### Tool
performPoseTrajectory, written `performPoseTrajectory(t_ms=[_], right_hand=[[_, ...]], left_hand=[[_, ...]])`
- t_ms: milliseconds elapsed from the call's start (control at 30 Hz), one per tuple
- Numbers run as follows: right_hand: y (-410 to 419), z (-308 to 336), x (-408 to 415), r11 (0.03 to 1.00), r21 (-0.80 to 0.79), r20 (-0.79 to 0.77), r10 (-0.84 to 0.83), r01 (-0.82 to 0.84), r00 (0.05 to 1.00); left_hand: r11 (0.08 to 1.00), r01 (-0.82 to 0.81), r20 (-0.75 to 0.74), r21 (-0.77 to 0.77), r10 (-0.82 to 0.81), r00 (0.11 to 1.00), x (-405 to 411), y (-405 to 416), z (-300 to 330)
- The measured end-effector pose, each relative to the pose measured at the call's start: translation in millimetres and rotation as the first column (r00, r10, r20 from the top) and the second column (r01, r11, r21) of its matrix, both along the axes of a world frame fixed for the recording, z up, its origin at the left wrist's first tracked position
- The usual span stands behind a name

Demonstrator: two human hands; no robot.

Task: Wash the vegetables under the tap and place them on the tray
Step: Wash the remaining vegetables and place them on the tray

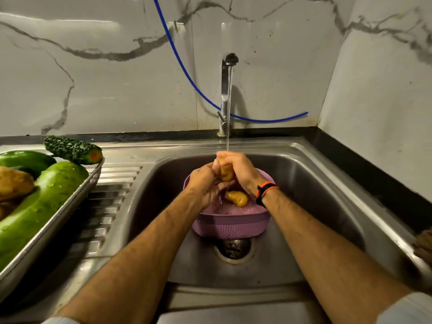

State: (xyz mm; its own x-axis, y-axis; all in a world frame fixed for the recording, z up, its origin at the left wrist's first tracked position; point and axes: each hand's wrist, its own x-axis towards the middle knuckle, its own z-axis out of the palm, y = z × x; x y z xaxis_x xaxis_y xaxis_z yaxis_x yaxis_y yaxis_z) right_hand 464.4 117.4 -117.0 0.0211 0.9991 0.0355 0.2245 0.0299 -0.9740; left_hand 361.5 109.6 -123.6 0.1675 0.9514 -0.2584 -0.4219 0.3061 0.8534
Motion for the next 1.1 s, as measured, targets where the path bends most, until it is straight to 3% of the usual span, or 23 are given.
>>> performPoseTrajectory(t_ms=[100, 167, 300, 433, 567, 633, 733, 867, 1000, 1100], right_hand=[[8.8, 0.3, -8.2, 0.985, -0.028, 0.089, -0.168, 0.171, 0.982], [10.4, -0.4, -4.1, 0.966, -0.015, 0.061, -0.255, 0.256, 0.965], [5.8, -3.8, 3.1, 0.977, 0.036, 0.036, -0.212, 0.210, 0.977], [2.5, -3.1, -11.0, 0.956, 0.106, 0.068, -0.280, 0.273, 0.957], [7.8, 6.0, -14.3, 0.957, 0.053, -0.013, -0.285, 0.286, 0.958], [5.4, 3.4, -15.4, 0.958, 0.097, -0.051, -0.264, 0.268, 0.963], [2.8, -1.2, -20.8, 0.931, 0.165, 0.027, -0.334, 0.325, 0.942], [5.4, 7.4, -12.9, 0.947, 0.046, -0.003, -0.318, 0.318, 0.948], [2.4, 1.5, -16.1, 0.956, 0.109, 0.021, -0.275, 0.272, 0.961], [5.0, 5.3, -22.0, 0.933, 0.126, 0.067, -0.348, 0.338, 0.935]], left_hand=[[0.999, -0.010, 0.012, 0.046, 0.009, 1.000, 6.3, -3.1, 2.2], [0.998, -0.003, 0.009, 0.065, 0.002, 1.000, 8.4, -4.4, 1.7], [0.992, -0.043, -0.038, 0.117, 0.048, 0.998, 16.4, -1.8, -3.3], [0.976, -0.174, -0.031, 0.133, 0.179, 0.983, 16.2, -1.7, -1.9], [0.989, -0.070, -0.044, 0.131, 0.076, 0.996, 5.6, -5.0, 2.3], [0.982, -0.125, -0.021, 0.145, 0.130, 0.991, 8.6, -5.6, 3.8], [0.973, -0.185, -0.026, 0.139, 0.191, 0.981, 12.7, -4.2, 1.9], [0.994, -0.028, -0.030, 0.109, 0.032, 0.999, 2.9, -6.5, 4.1], [0.973, -0.195, -0.044, 0.122, 0.201, 0.979, 16.3, -6.7, 1.7], [0.980, -0.167, -0.019, 0.106, 0.170, 0.985, 13.3, -5.1, 2.6]])
